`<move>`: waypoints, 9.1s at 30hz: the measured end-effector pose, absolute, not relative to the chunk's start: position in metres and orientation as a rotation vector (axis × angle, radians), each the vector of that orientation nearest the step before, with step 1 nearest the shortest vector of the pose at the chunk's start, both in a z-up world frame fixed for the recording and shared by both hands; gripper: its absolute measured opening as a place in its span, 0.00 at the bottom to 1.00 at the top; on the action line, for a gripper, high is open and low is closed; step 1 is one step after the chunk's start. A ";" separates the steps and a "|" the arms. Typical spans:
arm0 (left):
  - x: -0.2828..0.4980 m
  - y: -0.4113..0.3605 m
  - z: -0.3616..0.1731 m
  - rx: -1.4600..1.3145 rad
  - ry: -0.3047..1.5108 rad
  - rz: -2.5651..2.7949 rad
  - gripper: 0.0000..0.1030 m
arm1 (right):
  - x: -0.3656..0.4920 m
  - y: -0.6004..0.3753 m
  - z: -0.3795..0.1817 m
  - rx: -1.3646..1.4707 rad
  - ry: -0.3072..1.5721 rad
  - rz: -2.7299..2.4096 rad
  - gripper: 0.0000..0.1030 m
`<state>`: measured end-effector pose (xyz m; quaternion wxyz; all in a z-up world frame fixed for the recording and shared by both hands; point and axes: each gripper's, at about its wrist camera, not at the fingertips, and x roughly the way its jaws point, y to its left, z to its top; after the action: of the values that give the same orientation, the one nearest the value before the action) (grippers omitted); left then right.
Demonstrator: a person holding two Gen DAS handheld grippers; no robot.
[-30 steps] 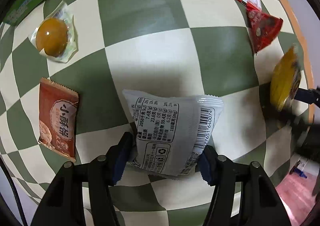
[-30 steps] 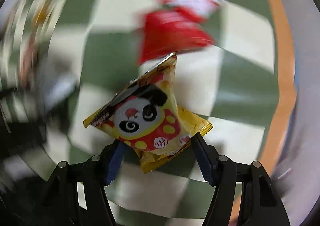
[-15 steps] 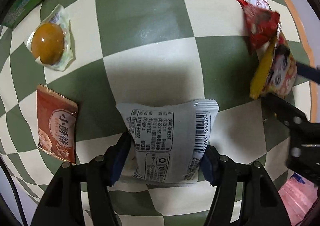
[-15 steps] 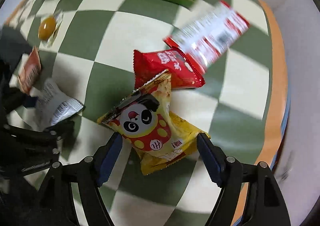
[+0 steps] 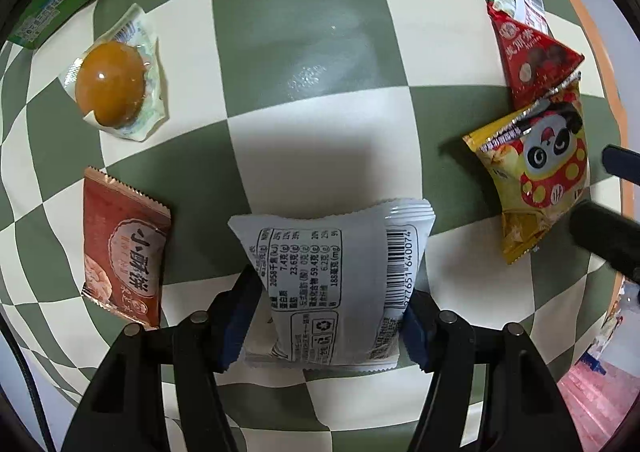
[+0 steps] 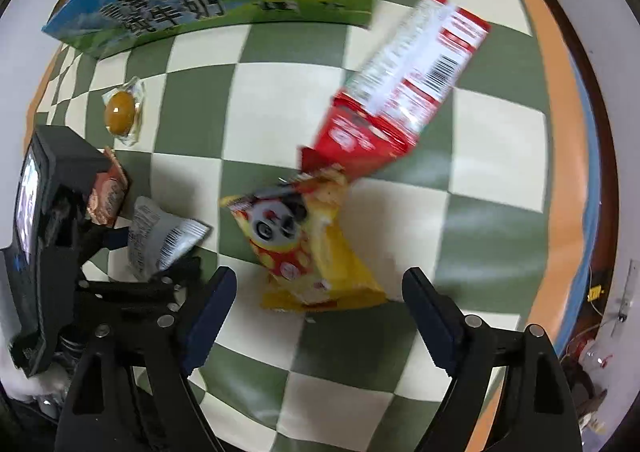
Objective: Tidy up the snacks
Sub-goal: 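Grasp a white bread bag with the left tool while the right tool grasps a panda snack bag, then carry both bags into the box and open both tools, then withdraw both tools from the box toward the remaining snacks, then grasp the brown cracker pack with the left tool while the right tool grasps a red snack pack, then carry both packs into the box and open both tools, then withdraw both tools from the box toward the last snacks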
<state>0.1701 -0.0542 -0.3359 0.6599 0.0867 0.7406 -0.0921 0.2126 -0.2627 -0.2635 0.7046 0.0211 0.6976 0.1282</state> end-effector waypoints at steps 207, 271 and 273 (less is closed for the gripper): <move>0.406 0.046 -0.112 -0.084 1.296 -0.074 0.53 | 0.390 -0.237 -0.133 0.243 1.154 0.161 0.43; 0.250 0.019 -0.039 0.008 0.967 -0.045 0.92 | 0.280 -0.223 -0.016 0.102 0.914 0.088 0.97; 0.245 0.019 -0.038 -0.001 0.964 -0.051 0.92 | 0.275 -0.224 -0.013 0.113 0.913 0.089 0.97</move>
<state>0.2449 0.0186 -0.0383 0.8858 -0.0006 0.4635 -0.0246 0.2749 -0.2237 -0.0128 0.8950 0.0547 0.4405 0.0431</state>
